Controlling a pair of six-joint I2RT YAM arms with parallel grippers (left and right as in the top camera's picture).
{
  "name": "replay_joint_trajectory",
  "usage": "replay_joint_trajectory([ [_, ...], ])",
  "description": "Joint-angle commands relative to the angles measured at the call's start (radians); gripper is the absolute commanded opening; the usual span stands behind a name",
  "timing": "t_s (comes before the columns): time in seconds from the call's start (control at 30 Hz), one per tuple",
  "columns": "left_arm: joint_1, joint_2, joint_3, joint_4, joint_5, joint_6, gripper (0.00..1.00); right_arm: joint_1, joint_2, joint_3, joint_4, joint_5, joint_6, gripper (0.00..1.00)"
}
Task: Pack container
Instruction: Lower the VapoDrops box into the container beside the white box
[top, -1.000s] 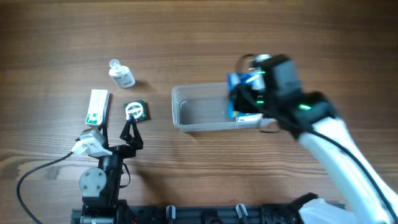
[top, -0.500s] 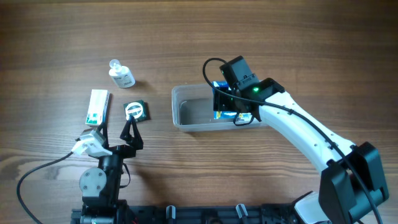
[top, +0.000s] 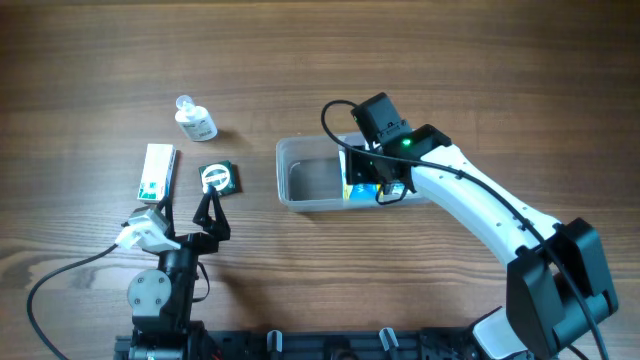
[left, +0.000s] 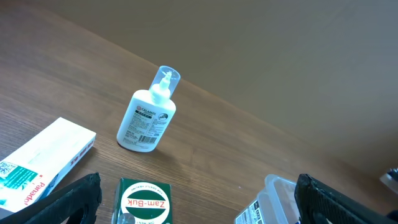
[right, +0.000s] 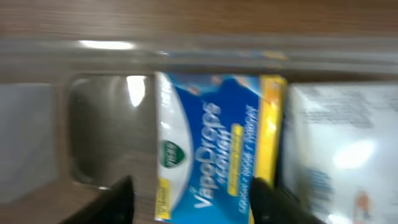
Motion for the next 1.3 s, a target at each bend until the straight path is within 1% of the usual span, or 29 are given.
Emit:
replay_joint_trajectory([
  [0.0,0.0,-0.009,-0.006,0.003,0.008,0.02,1.0,0.005,-0.018,0.024,0.044,-0.172,-0.032,0.12],
  [0.03,0.0,-0.009,-0.006,0.003,0.008,0.02,1.0,0.009,-0.013,0.024,0.046,-0.171,-0.031,0.05],
  [0.07,0.0,-0.009,-0.006,0.003,0.008,0.02,1.0,0.016,-0.004,0.022,0.051,-0.165,-0.032,0.04],
  [0.4,0.0,-0.009,-0.006,0.003,0.008,0.02,1.0,0.037,0.17,0.021,0.163,-0.154,-0.032,0.04],
  [0.5,0.0,-0.009,-0.006,0.003,0.008,0.02,1.0,0.032,0.177,0.021,0.137,-0.041,-0.028,0.04],
  [0.67,0.0,-0.009,-0.006,0.003,0.008,0.02,1.0,0.006,0.175,0.023,0.079,0.084,-0.027,0.04],
  [0.8,0.0,-0.009,-0.006,0.003,0.008,0.02,1.0,-0.009,0.17,0.025,0.044,0.101,-0.03,0.04],
  [0.93,0.0,-0.008,-0.006,0.003,0.008,0.02,1.0,-0.008,0.114,0.056,0.045,0.053,-0.031,0.05],
  [1.07,0.0,-0.008,-0.006,0.003,0.008,0.02,1.0,-0.014,-0.038,0.09,0.034,0.071,-0.028,0.06],
  [1.17,0.0,-0.007,-0.006,0.003,0.008,0.02,1.0,-0.049,-0.124,0.09,-0.024,0.129,-0.028,0.1],
  [1.23,0.0,-0.007,-0.006,0.003,0.008,0.02,1.0,-0.101,-0.15,0.09,-0.101,0.129,-0.029,0.1],
  [1.27,0.0,-0.007,-0.006,0.003,0.008,0.02,1.0,-0.153,-0.151,0.09,-0.158,0.128,-0.028,0.1],
])
